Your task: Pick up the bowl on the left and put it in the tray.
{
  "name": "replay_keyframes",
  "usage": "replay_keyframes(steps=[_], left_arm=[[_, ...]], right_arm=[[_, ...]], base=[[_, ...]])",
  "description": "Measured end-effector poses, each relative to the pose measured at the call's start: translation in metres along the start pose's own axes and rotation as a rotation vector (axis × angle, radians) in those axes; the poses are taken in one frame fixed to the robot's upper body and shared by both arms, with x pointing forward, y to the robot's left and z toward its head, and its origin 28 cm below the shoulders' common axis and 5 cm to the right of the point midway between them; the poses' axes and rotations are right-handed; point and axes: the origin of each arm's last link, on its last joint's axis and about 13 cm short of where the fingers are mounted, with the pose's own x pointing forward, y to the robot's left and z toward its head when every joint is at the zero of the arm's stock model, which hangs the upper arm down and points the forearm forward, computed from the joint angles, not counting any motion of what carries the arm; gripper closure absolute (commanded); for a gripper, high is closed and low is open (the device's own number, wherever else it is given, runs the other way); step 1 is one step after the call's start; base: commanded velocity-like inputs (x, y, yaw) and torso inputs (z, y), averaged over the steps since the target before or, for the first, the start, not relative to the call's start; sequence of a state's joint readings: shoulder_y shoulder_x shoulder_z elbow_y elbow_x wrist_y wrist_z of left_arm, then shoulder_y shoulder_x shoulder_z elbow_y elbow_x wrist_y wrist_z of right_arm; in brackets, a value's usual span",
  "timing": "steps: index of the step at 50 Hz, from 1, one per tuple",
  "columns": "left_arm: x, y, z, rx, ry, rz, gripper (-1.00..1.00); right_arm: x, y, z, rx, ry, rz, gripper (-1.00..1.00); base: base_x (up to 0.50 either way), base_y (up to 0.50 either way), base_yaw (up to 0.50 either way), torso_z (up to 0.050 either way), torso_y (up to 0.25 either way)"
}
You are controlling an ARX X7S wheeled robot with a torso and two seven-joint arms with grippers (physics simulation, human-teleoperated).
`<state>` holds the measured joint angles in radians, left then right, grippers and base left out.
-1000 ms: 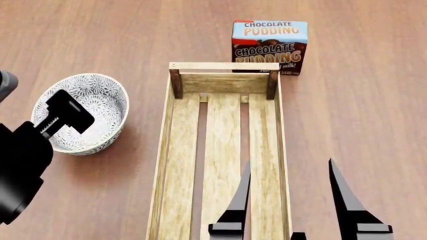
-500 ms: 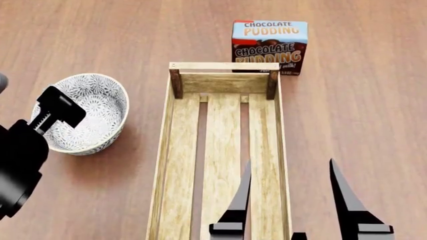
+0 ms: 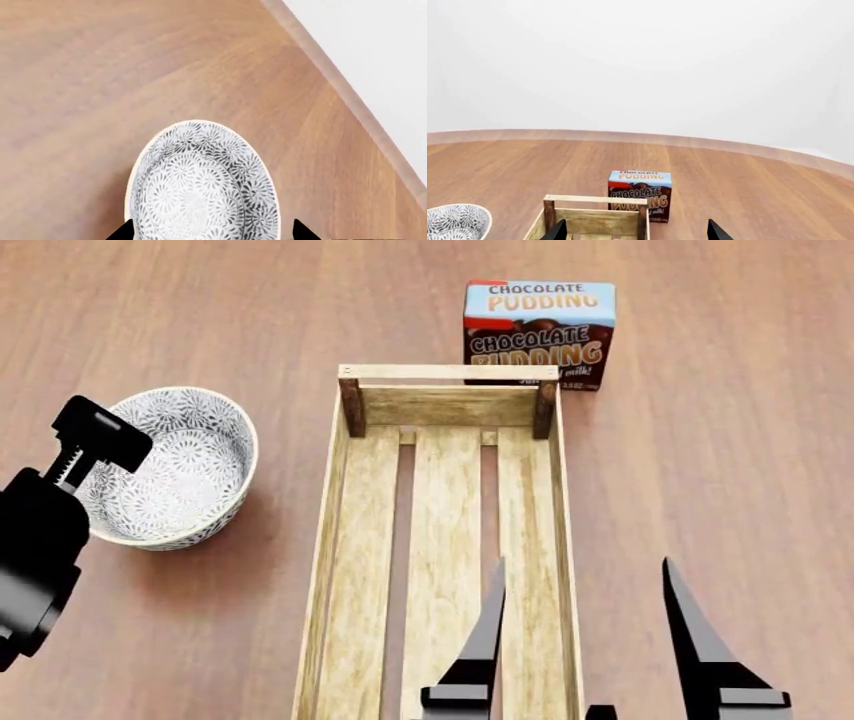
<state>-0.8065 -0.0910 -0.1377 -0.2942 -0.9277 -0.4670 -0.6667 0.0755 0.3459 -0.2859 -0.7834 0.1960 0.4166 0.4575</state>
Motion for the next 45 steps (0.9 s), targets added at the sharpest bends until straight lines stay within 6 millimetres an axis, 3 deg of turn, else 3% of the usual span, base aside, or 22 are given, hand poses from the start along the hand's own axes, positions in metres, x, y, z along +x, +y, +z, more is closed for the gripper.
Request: replay_keyframes(steps=[45], left_arm=[[0.014, 0.019, 0.005, -0.079, -0.057, 0.098, -1.0]], right_arm=[[0.0, 0.0, -0.002, -0.001, 0.006, 0.003, -1.0]], base=[[0.0, 0.0, 0.0, 0.0, 0.0]])
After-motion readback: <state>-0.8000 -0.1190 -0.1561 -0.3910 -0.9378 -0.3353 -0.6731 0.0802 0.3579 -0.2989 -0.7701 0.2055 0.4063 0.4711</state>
